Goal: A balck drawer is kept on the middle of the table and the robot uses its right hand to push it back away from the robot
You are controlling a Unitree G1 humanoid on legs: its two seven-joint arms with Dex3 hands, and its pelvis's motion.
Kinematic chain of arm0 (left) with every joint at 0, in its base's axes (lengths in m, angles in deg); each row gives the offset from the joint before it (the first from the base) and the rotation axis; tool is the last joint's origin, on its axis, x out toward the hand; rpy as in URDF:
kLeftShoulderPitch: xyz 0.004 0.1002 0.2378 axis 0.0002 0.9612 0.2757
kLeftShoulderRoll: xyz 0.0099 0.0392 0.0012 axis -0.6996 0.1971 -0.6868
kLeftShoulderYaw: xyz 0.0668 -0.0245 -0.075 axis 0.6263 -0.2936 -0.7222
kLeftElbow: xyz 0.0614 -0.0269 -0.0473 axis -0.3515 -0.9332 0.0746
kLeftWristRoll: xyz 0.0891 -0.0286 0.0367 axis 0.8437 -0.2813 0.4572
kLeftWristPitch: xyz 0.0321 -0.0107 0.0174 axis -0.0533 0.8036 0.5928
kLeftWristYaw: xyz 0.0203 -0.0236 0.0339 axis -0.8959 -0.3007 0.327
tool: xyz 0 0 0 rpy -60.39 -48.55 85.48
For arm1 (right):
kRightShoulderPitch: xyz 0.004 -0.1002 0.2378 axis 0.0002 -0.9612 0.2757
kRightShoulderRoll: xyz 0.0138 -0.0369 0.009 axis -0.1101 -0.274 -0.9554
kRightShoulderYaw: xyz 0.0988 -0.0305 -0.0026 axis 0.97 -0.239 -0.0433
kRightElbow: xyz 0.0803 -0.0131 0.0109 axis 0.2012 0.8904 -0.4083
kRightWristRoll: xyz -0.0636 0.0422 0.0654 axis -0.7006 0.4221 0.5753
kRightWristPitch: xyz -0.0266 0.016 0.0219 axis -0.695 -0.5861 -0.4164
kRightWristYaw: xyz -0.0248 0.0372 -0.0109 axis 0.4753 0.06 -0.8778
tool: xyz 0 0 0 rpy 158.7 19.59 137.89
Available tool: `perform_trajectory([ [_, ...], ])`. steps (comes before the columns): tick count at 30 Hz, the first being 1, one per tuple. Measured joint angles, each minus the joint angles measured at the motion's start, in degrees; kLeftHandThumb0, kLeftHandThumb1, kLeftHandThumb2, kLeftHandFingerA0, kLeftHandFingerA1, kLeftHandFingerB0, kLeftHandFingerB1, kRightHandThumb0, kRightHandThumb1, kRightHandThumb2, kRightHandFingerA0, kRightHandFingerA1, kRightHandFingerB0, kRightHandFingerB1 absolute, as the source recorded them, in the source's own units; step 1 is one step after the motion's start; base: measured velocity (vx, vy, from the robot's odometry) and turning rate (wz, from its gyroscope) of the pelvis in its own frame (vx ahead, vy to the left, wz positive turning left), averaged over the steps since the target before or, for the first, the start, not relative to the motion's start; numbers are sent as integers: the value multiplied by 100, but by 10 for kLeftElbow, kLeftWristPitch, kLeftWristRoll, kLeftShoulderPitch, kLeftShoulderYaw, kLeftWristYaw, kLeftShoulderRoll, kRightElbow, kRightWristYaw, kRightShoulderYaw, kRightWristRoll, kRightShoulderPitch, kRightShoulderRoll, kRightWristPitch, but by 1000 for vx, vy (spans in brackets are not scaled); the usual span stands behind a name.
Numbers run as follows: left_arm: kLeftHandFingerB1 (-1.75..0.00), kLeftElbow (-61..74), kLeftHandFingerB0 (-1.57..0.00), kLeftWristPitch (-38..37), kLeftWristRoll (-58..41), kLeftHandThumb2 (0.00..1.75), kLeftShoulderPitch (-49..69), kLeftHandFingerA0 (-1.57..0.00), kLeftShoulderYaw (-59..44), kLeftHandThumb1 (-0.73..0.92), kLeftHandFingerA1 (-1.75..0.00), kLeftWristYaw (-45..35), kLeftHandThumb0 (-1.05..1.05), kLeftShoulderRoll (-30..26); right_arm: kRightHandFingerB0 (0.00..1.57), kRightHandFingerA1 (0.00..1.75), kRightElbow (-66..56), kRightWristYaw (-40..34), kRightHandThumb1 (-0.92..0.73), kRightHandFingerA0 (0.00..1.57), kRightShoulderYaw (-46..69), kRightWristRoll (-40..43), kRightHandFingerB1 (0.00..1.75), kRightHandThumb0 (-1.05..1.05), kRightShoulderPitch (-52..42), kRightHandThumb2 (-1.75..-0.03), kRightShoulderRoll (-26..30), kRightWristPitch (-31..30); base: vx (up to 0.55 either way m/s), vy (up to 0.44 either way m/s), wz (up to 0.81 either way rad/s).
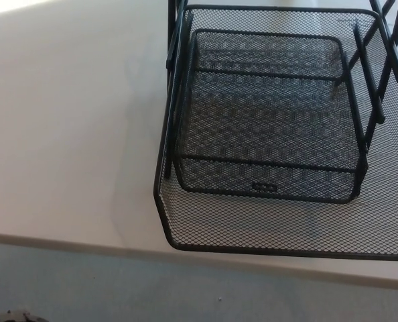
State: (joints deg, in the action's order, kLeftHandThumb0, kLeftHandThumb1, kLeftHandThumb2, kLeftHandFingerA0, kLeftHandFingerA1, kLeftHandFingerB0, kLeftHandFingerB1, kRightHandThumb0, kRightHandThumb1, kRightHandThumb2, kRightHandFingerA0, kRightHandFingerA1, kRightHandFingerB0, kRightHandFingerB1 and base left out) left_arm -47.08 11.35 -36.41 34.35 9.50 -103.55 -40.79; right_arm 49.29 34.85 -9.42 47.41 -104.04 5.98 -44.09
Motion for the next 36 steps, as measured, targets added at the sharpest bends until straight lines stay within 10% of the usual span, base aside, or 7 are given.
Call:
perform_trajectory([
  [21, -43, -7, -25, -11, 0, 92, -2, -39, 0, 59, -51, -16, -65, 0, 23, 35, -305, 154, -92, 30, 40, 156, 31, -71, -41, -69, 161, -13, 0, 0, 0],
  [36, -44, -19, -25, -30, 1, 92, -7, -39, 0, 59, -51, -29, -64, -6, 22, 36, -376, 270, -92, 31, -21, 251, 31, -71, 105, -70, 185, -106, 0, 0, 0],
])
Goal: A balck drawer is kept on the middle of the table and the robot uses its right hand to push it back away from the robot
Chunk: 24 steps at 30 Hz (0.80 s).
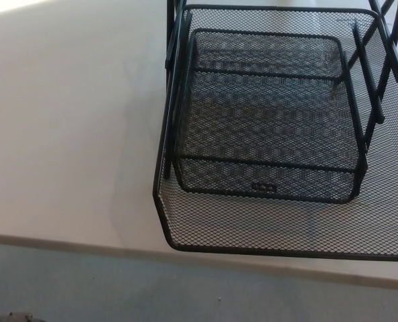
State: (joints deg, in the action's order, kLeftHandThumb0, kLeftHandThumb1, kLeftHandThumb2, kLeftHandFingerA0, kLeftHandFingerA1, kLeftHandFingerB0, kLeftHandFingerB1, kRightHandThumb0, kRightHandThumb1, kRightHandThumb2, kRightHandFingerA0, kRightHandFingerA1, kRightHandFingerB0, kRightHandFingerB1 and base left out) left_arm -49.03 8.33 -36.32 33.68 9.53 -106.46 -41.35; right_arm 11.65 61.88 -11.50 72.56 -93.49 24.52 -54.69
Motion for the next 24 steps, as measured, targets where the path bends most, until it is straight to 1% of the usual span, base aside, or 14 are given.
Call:
perform_trajectory([
  [4, -44, -3, -23, -4, 0, 94, -3, -40, 0, 56, -54, -2, -58, 0, 23, 36, 0, 17, -92, 32, -31, 2, 31, -71, 49, -70, -13, -30, 0, 0, 0],
  [5, -44, -4, -24, -5, 0, 92, -3, -39, 0, 58, -52, -2, -63, 0, 23, 36, 0, 20, -92, 32, -39, 2, 31, -72, 61, -70, -16, -39, 0, 0, 0],
  [17, -44, -8, -25, -12, 1, 93, -7, -40, -1, 58, -52, -4, -63, -2, 21, 36, -1, 50, -92, 30, -107, -9, 30, -72, 203, -70, -60, -130, 0, 0, 0],
  [21, -44, -9, -24, -15, 2, 93, -8, -40, -1, 57, -53, -4, -60, -3, 21, 35, 1, 57, -91, 30, -124, -16, 30, -73, 244, -70, -74, -164, 0, 0, 0],
  [24, -44, -11, -25, -17, 3, 93, -10, -39, -1, 59, -51, -4, -65, -3, 20, 35, 1, 60, -92, 28, -131, -24, 30, -72, 268, -69, -84, -185, 0, 0, 0],
])
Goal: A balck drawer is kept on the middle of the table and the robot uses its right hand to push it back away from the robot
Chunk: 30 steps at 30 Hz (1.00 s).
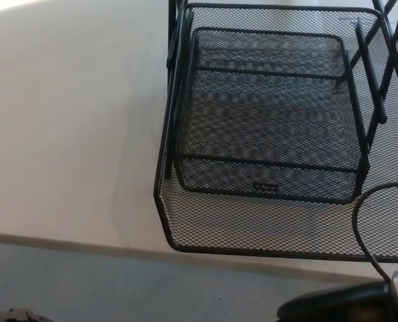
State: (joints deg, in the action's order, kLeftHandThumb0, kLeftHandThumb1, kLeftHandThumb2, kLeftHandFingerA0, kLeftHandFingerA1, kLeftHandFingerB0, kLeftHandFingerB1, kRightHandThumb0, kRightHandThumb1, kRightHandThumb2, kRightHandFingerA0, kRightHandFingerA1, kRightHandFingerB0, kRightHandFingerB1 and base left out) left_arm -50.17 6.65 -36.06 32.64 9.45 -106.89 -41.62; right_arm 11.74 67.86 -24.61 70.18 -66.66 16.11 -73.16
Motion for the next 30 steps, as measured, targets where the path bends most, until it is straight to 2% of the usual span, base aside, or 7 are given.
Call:
perform_trajectory([
  [11, -44, -5, -22, -2, 1, 94, -4, -40, 0, 55, -54, -1, -58, 0, 19, 34, 21, 8, -92, 27, -12, -16, 29, -74, 60, -70, -31, -48, 0, 0, 0],
  [13, -33, -8, -35, -2, 1, 62, -5, -45, 0, 67, -37, -1, -63, 0, 20, 35, 27, 10, -92, 28, -15, -22, 29, -74, 73, -70, -36, -55, 0, 0, 0],
  [15, -34, -10, -36, -2, 1, 62, -5, -45, 0, 67, -37, -1, -63, 0, 20, 35, 30, 10, -92, 27, -16, -27, 30, -72, 82, -69, -40, -59, 0, 0, 0],
  [16, -44, -10, -23, -2, 1, 94, -6, -40, 0, 56, -54, -2, -59, 0, 20, 35, 32, 11, -92, 27, -17, -29, 30, -73, 85, -69, -41, -60, 0, 0, 0],
  [18, -34, -10, -35, -2, 1, 63, -6, -44, 0, 65, -38, -3, -66, 0, 20, 36, 39, 11, -92, 28, -18, -35, 30, -73, 94, -69, -46, -64, 0, 0, 0],
  [22, -34, -11, -36, -2, 1, 62, -8, -45, 0, 66, -38, -3, -64, 0, 21, 36, 52, 14, -92, 29, -19, -44, 30, -73, 106, -70, -52, -69, 0, 0, 0],
  [30, -45, -12, -24, -2, 3, 93, -8, -41, 0, 54, -54, -3, -57, 0, 20, 34, 82, 22, -92, 28, -19, -63, 29, -77, 143, -70, -61, -79, 0, 0, 0],
])
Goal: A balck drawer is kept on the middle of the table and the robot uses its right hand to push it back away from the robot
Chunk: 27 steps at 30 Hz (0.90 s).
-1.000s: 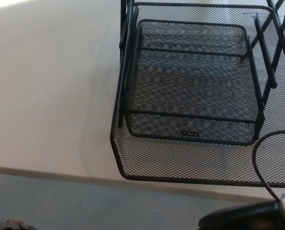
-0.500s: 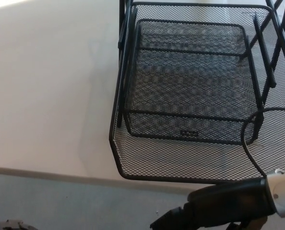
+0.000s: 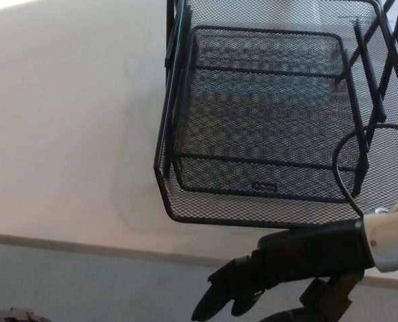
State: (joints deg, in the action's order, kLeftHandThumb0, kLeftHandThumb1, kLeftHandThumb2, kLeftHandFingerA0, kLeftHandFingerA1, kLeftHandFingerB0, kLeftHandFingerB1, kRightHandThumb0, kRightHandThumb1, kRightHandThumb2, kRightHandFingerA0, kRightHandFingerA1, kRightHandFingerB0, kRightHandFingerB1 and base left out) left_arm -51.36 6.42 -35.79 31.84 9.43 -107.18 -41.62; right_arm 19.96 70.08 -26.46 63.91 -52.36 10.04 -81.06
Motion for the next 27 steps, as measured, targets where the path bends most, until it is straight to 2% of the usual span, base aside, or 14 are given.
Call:
perform_trajectory([
  [1, -45, 0, -24, 0, 0, 93, 0, -41, 0, 54, -54, 0, -57, 0, 20, 34, 4, 1, -92, 28, 1, -2, 29, -77, 5, -70, 0, 0, 0, 0, 0],
  [2, -34, 0, -37, 0, 0, 63, 0, -44, -1, 66, -37, 0, -63, 0, 20, 34, 8, 2, -92, 28, 2, -4, 29, -77, 10, -71, -1, 0, 0, 0, 0],
  [3, -34, 0, -37, -1, 0, 63, 0, -44, -2, 66, -37, 0, -63, 0, 20, 34, 14, 3, -92, 28, 3, -6, 29, -77, 16, -71, -2, 0, 0, 0, 0],
  [4, -44, 0, -26, -1, 0, 93, 0, -40, -3, 58, -53, 0, -63, 0, 20, 34, 17, 4, -92, 28, 4, -7, 29, -77, 19, -71, -2, 0, 0, 0, 0],
  [8, -43, 0, -26, -2, 1, 92, 1, -39, -4, 59, -51, 0, -68, 0, 20, 35, 39, 8, -92, 30, 7, -11, 30, -78, 37, -71, -8, 0, 0, 0, 0],
  [9, -43, 0, -26, -2, 1, 92, 1, -38, -4, 60, -50, 0, -69, 0, 16, 44, 45, 9, -78, 22, 8, -12, 41, -79, 42, -102, -9, 0, 0, 0, 0],
  [11, -43, 0, -25, -3, 1, 92, 1, -39, -4, 59, -51, 0, -66, 0, 16, 44, 55, 10, -78, 22, 9, -13, 41, -78, 51, -102, -12, 0, 0, 0, 0],
  [12, -43, 0, -25, -3, 1, 92, 1, -39, -4, 59, -51, 0, -65, 0, 20, 34, 62, 11, -91, 29, 9, -14, 29, -78, 58, -71, -13, 0, 0, 0, 0],
  [27, -43, 0, -25, -5, 3, 93, 4, -39, -4, 59, -51, 1, -65, 0, 23, 36, 185, 17, -92, 30, 18, -35, 31, -76, 131, -70, -53, 9, 0, 0, 0],
])
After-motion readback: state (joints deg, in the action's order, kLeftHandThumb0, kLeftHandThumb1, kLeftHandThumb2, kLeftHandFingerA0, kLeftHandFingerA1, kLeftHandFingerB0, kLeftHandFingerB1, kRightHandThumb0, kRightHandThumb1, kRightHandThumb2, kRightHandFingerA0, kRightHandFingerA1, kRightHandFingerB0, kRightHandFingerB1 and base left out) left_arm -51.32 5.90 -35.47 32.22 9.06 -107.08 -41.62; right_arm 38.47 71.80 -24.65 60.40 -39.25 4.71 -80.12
